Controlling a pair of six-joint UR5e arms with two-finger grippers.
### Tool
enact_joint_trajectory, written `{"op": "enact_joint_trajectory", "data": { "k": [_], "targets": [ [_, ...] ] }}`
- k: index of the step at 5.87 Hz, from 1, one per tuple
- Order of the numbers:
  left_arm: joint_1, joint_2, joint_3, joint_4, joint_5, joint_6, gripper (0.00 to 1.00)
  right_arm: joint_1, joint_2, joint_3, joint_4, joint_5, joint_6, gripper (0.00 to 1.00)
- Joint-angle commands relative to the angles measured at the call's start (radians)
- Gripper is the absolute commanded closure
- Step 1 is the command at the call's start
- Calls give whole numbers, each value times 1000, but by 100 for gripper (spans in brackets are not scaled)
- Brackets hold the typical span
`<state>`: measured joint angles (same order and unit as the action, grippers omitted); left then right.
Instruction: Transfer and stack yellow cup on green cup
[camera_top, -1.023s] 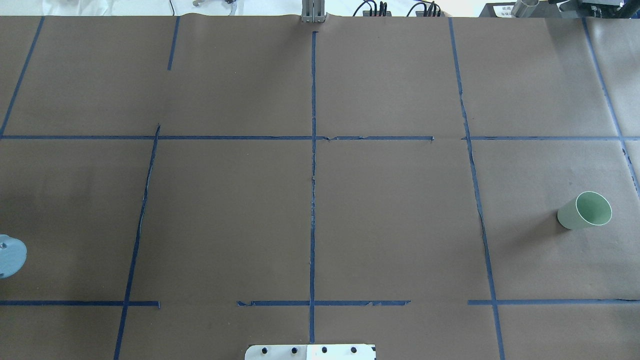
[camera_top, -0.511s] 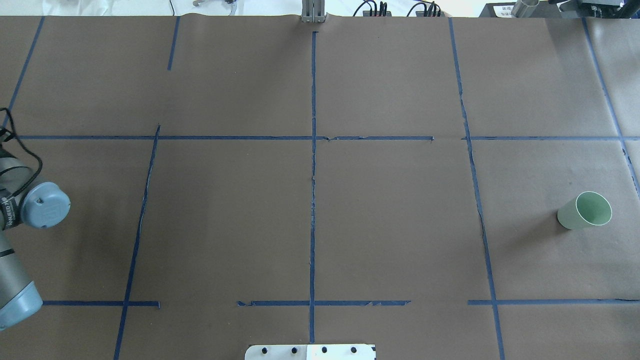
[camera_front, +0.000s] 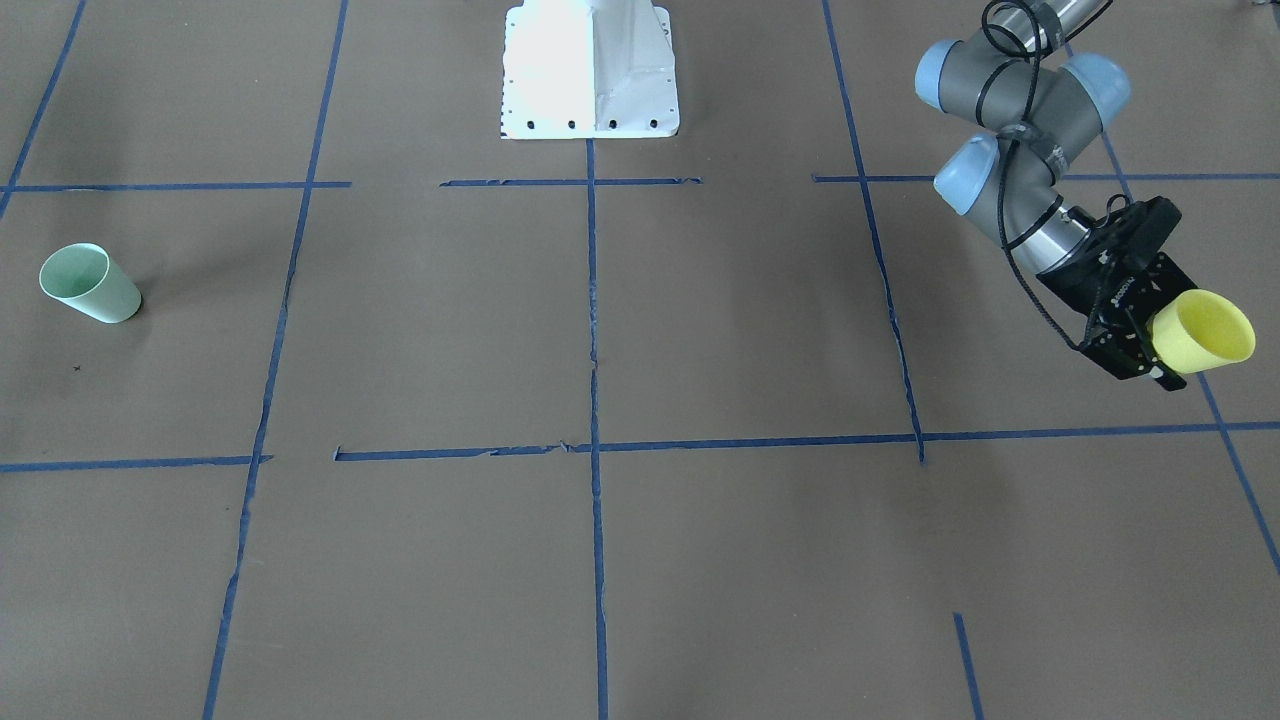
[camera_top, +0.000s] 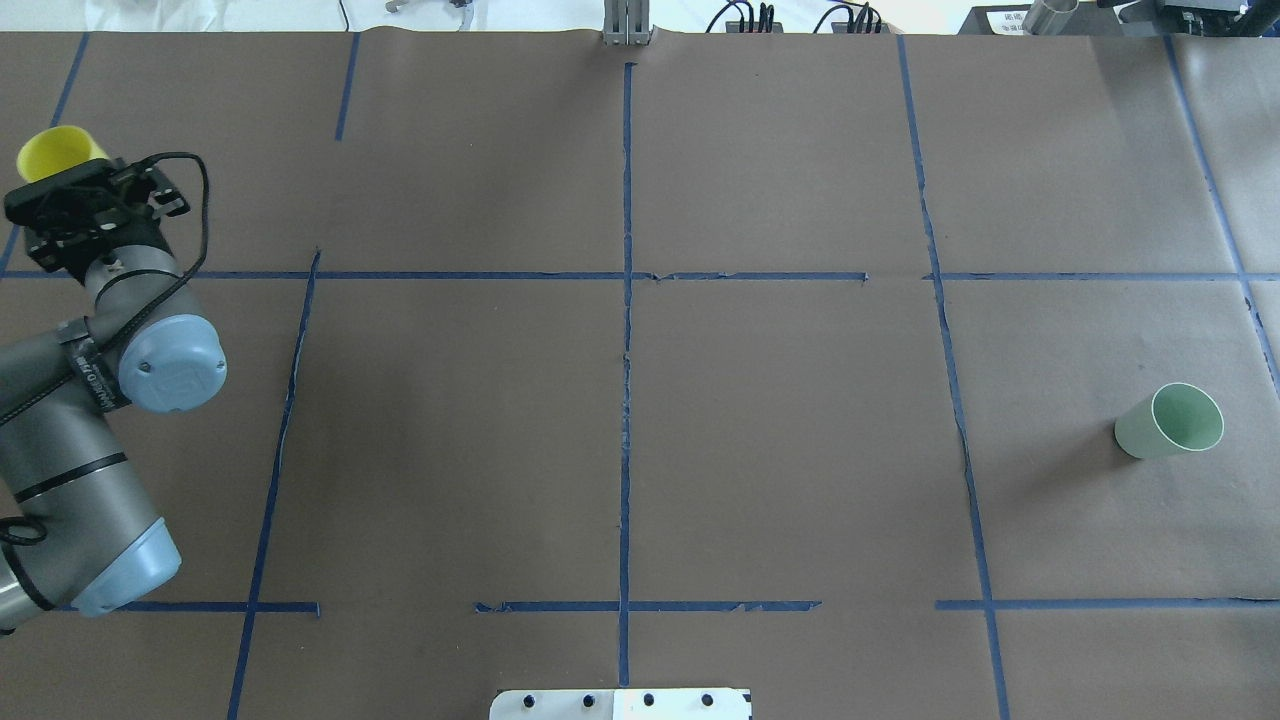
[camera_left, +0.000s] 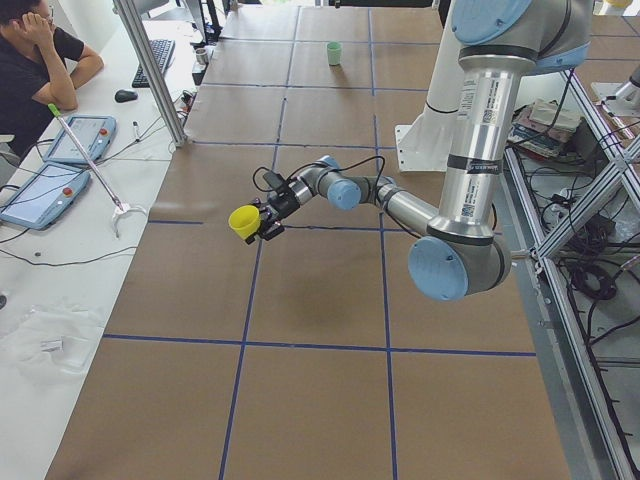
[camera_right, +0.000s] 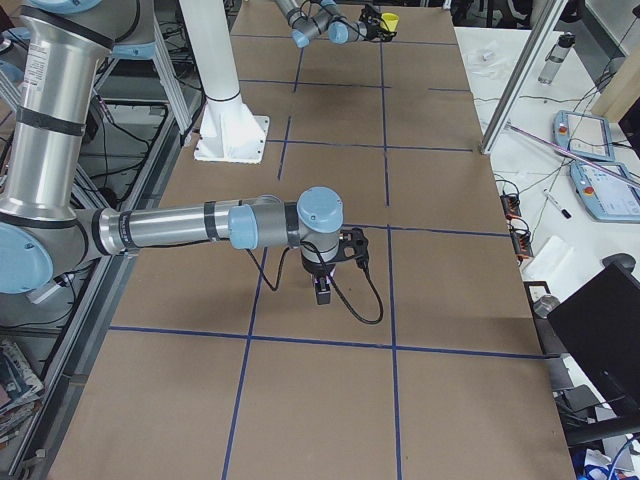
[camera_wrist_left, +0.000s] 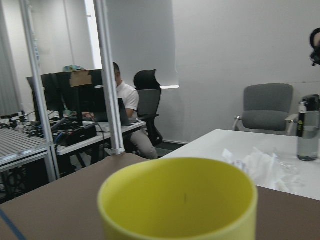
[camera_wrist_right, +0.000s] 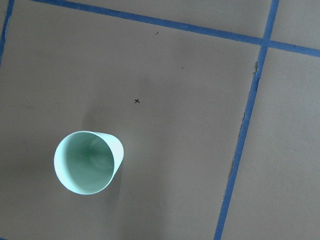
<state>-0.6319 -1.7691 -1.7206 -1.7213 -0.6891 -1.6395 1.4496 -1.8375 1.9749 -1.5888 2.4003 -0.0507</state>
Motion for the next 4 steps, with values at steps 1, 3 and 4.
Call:
{"op": "enact_joint_trajectory", "data": {
  "k": [1,3,4],
  "targets": [
    [52,-129,87,-255,-6,302,74,0,3,4,1,-1,0,0],
    [147,-231,95,-387,-48,600,79,-1,9,4,7,5,-3,0],
    [164,-233,96,-569,-163,774,82,-15,32,4,47,13,0,0]
  ]
}}
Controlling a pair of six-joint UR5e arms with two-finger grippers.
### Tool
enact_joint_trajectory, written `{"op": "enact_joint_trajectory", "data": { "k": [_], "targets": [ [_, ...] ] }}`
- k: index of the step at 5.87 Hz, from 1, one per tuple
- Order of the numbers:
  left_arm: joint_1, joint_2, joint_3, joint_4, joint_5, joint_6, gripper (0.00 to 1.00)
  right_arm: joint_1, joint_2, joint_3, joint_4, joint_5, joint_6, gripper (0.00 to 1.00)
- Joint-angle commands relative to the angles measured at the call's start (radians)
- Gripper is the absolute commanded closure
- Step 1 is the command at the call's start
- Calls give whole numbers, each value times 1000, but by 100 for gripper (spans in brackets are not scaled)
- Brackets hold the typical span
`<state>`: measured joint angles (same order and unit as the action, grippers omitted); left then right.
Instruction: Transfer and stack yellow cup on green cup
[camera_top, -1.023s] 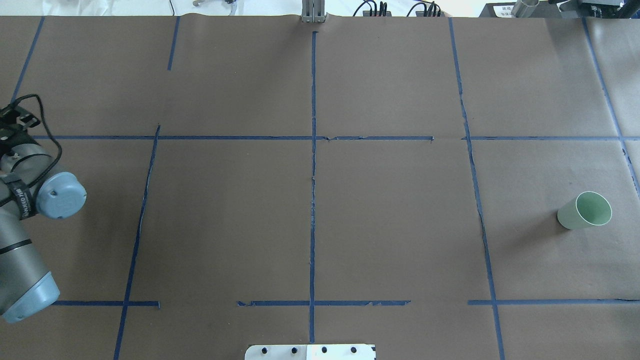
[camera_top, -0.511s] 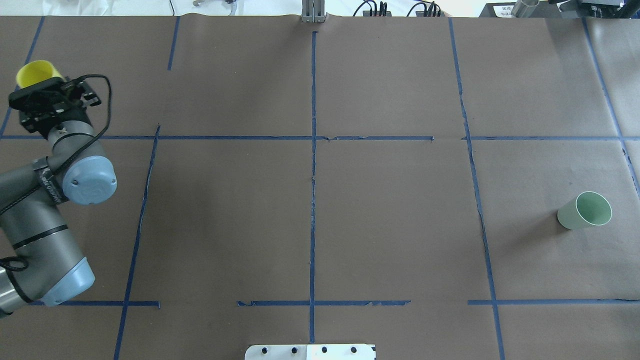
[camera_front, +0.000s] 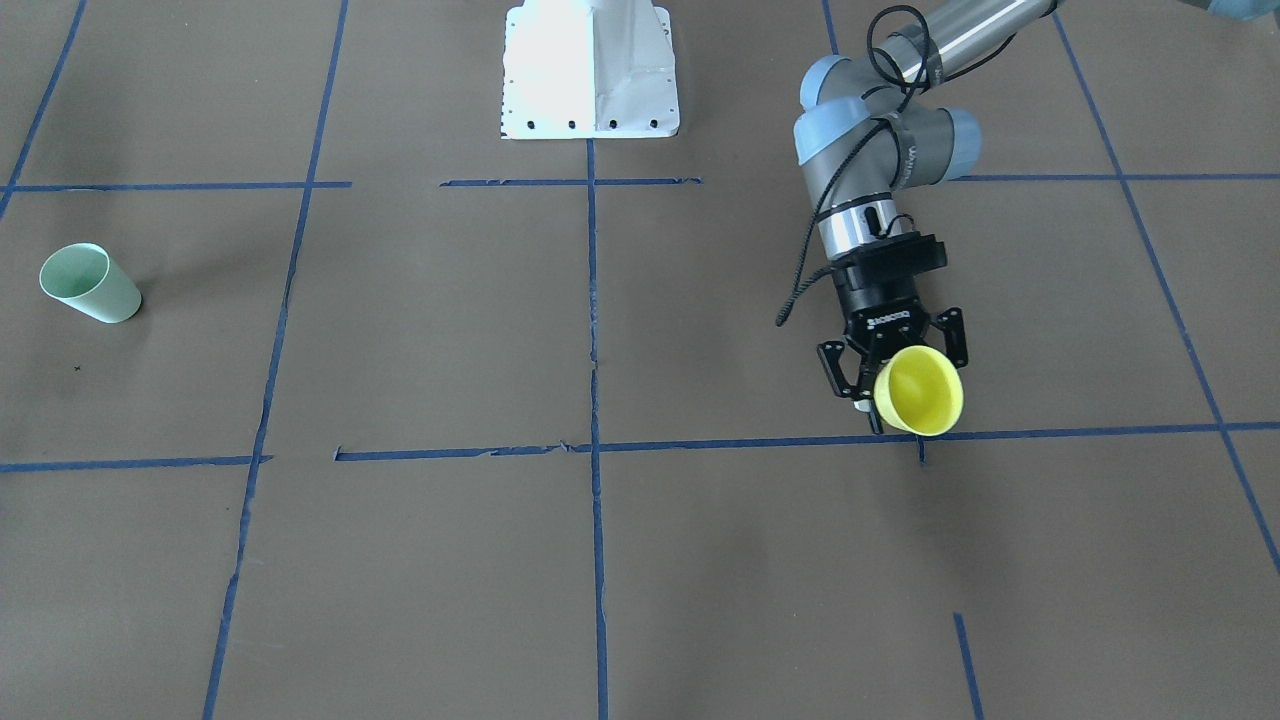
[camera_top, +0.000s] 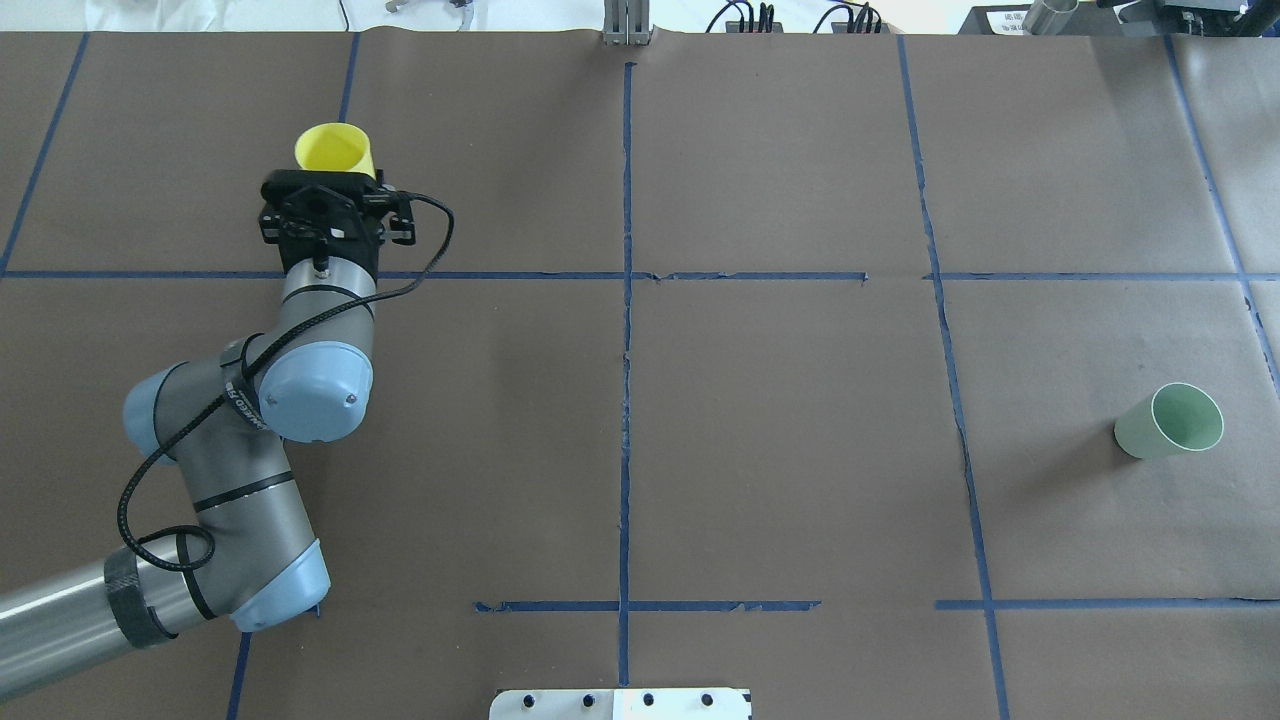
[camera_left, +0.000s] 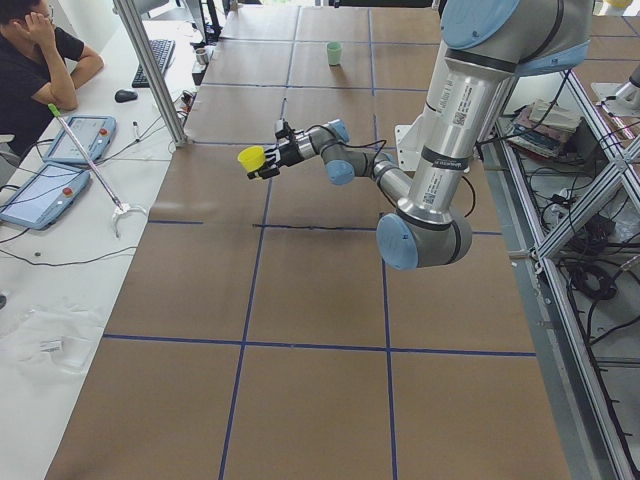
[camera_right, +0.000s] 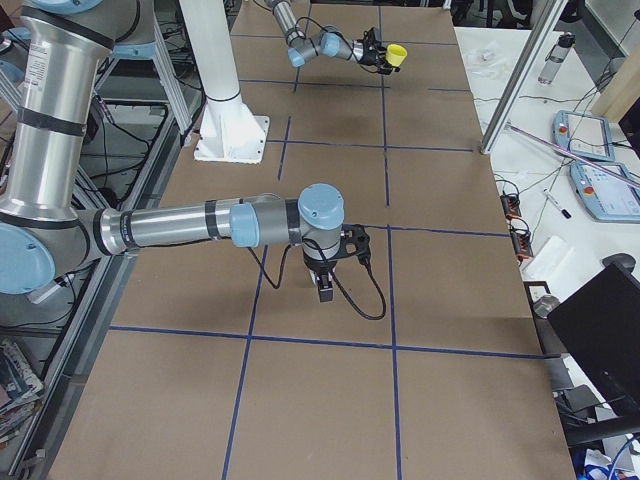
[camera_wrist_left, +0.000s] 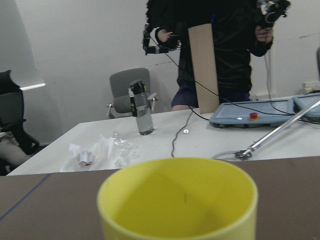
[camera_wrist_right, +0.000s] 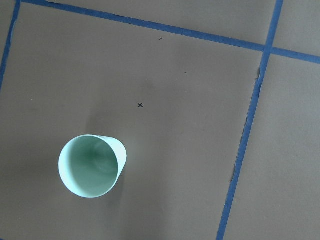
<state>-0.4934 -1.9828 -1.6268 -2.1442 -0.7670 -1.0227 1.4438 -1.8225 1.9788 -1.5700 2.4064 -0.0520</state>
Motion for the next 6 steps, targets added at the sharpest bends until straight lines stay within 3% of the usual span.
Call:
{"op": "enact_joint_trajectory", "data": {
  "k": [1,2,4,6],
  "targets": [
    [54,-21,13,-346,-216,294,82,-44,22,0,84,35,1,0],
    [68,-25,16,-468,-312,385,83,-90,58,-1,103,36,1,0],
    [75,-59,16,-579,-522,445,82,-135,185,2,102,37,48,0],
    [91,-135,21,-586,-642,515,81,-248,334,8,93,37,298,0]
  ]
}}
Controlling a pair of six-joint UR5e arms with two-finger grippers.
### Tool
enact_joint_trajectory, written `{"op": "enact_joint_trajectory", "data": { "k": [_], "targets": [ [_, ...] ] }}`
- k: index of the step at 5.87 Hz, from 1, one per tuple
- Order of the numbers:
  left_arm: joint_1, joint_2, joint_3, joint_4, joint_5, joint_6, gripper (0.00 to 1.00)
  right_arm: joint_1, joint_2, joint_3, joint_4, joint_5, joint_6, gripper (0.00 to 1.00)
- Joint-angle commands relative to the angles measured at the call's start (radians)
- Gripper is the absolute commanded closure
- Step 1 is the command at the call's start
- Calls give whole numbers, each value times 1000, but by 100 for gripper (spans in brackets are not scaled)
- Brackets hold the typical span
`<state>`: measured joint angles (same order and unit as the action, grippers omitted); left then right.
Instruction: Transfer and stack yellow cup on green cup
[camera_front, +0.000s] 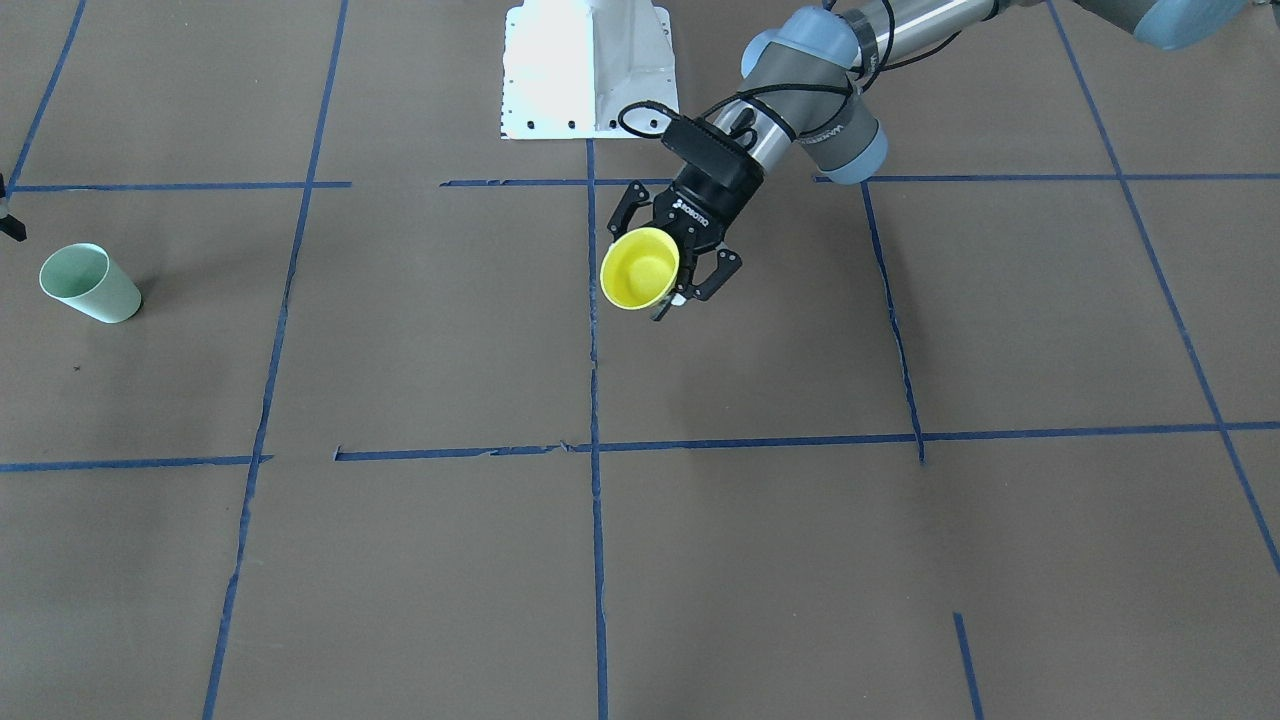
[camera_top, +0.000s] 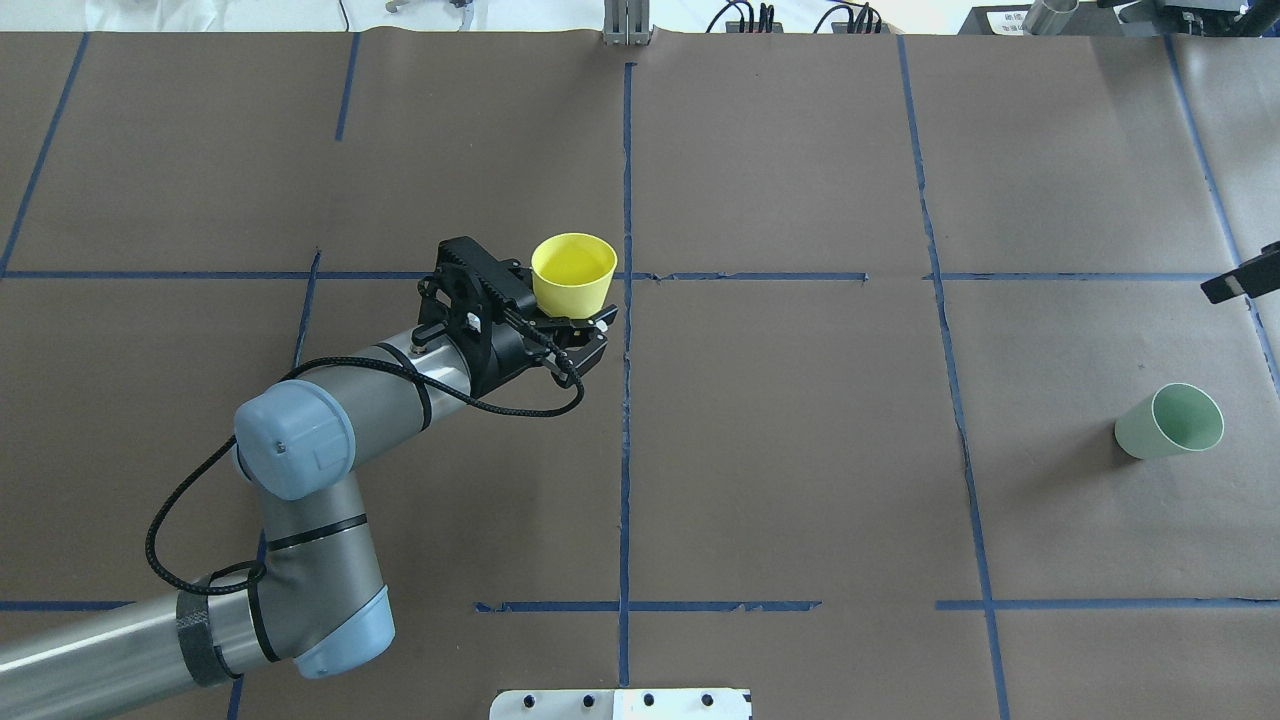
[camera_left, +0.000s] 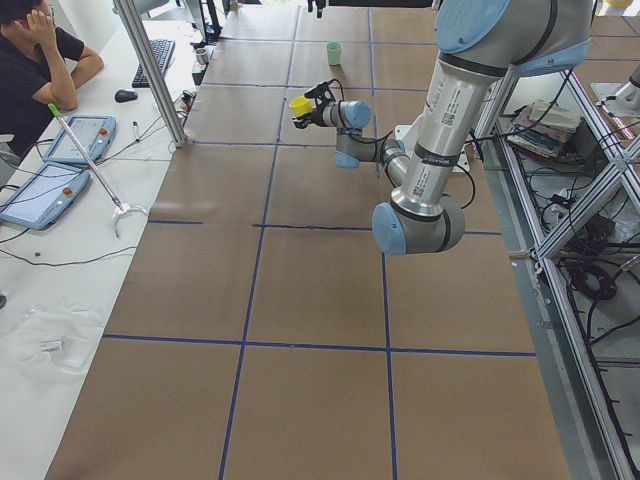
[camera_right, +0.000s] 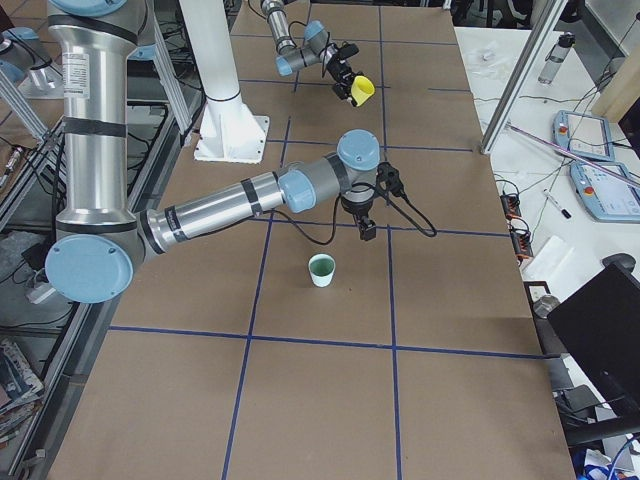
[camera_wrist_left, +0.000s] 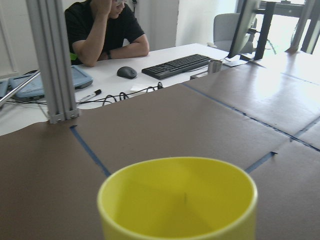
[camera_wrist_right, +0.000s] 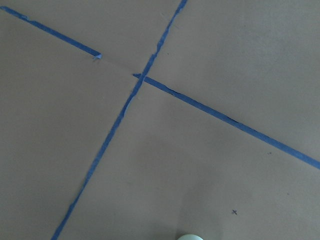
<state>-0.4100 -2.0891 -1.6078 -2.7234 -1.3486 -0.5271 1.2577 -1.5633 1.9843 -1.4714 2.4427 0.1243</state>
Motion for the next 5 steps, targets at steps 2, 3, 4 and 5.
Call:
{"op": "enact_joint_trajectory", "data": {
  "k": [2,3,4,5],
  "targets": [
    [19,-34,5,-50,-109,21,80,-215,265,7,-16,-4,478,0],
    [34,-32,5,-52,-109,21,76,-294,358,-1,-39,-17,633,0],
    [36,-32,6,-53,-106,33,76,-343,429,-4,-87,-40,723,0],
    [49,-41,5,-53,-101,127,75,-394,481,-10,-110,-44,800,0]
  ]
}}
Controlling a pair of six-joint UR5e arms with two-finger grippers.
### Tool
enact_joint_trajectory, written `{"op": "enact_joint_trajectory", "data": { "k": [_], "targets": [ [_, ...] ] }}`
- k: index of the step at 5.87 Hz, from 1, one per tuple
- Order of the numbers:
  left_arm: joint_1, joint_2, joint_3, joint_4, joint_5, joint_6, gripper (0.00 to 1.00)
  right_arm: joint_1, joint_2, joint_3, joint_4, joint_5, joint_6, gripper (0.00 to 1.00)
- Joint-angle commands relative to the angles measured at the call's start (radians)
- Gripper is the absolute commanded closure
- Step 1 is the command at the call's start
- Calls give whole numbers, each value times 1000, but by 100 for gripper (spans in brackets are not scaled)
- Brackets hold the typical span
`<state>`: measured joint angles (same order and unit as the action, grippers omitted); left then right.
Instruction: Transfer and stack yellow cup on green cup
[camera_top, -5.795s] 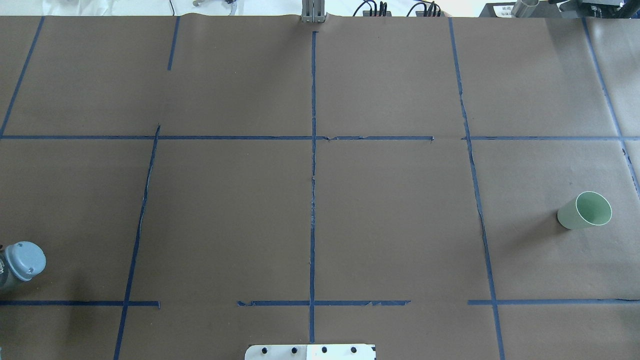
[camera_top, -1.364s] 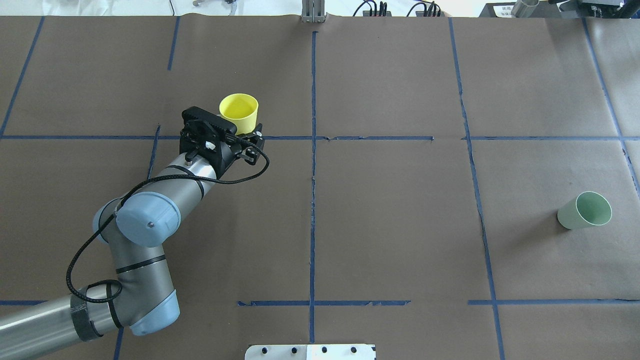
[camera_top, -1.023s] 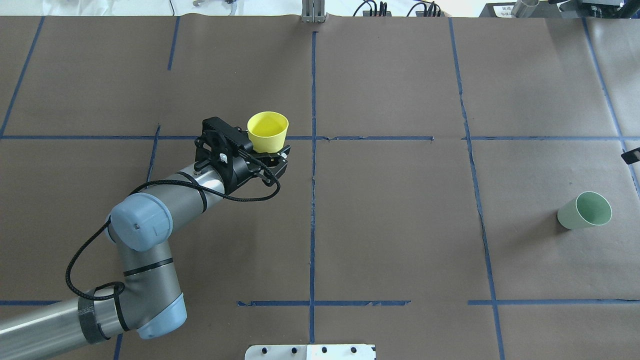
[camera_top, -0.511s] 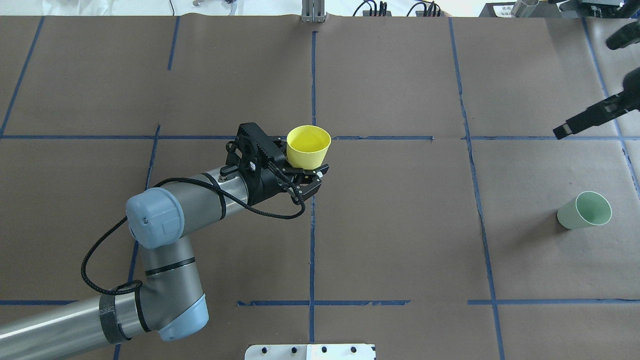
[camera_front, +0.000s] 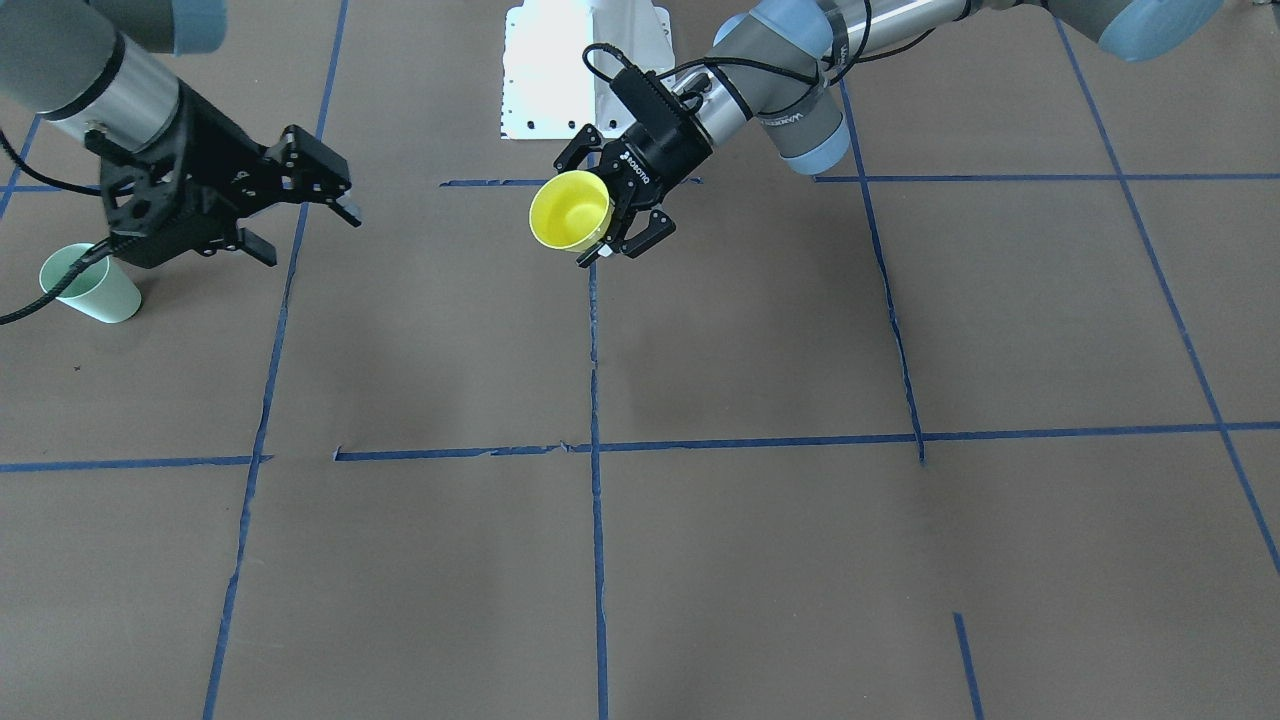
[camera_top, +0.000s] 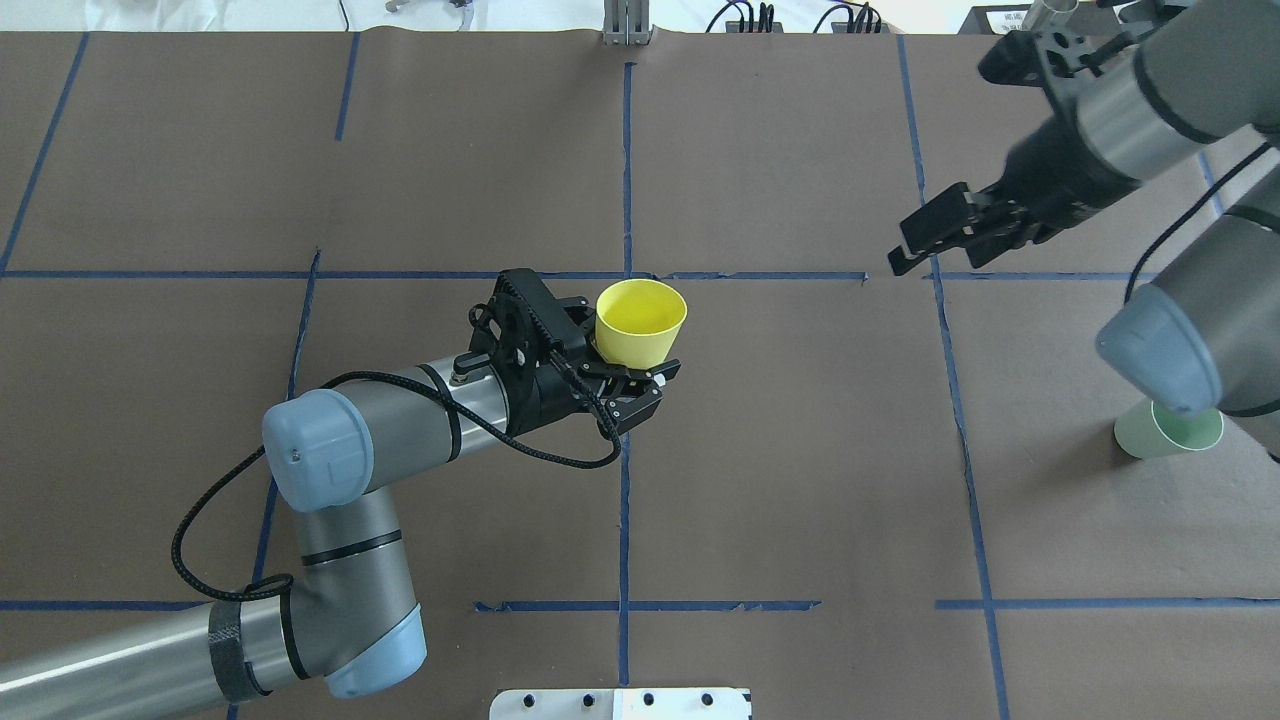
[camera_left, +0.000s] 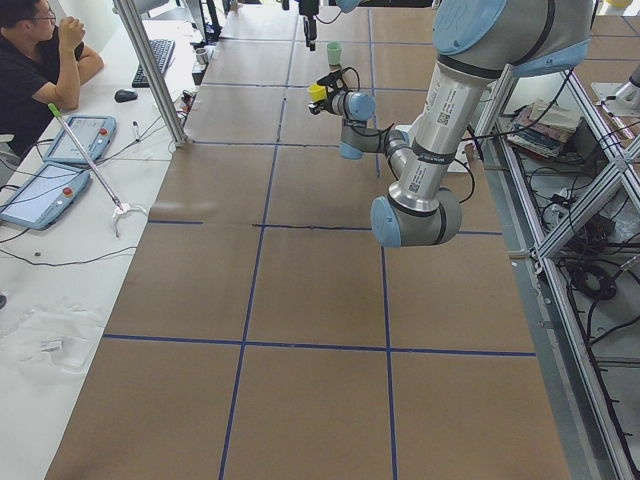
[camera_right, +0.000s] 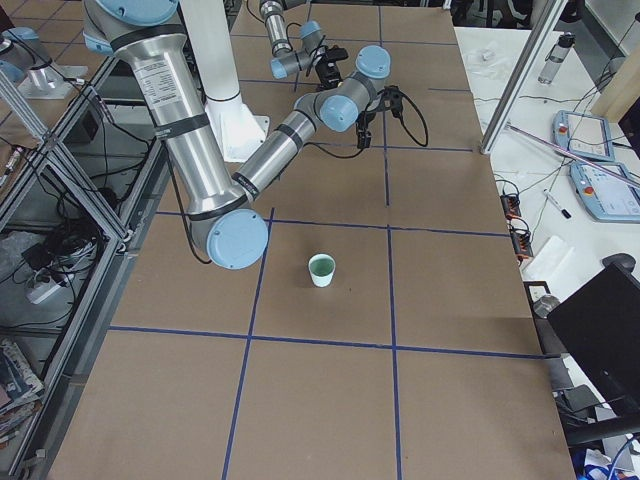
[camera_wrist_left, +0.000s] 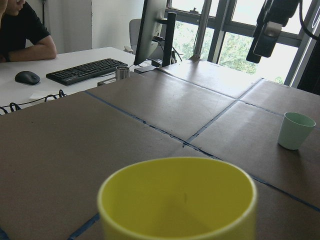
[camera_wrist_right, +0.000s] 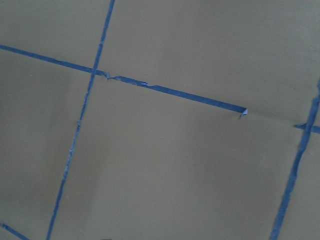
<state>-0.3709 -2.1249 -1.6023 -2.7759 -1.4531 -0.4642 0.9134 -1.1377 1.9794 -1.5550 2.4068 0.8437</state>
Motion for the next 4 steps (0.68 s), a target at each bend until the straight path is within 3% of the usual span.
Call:
{"op": "enact_joint_trajectory", "data": {
  "k": [1,4],
  "targets": [
    [23,-7,10,-1,8,100,75,-95,79,-10,-27,-20,134,0],
    [64,-18,12,2,69,131,72,-168,92,-11,-27,-20,190,0]
  ]
}}
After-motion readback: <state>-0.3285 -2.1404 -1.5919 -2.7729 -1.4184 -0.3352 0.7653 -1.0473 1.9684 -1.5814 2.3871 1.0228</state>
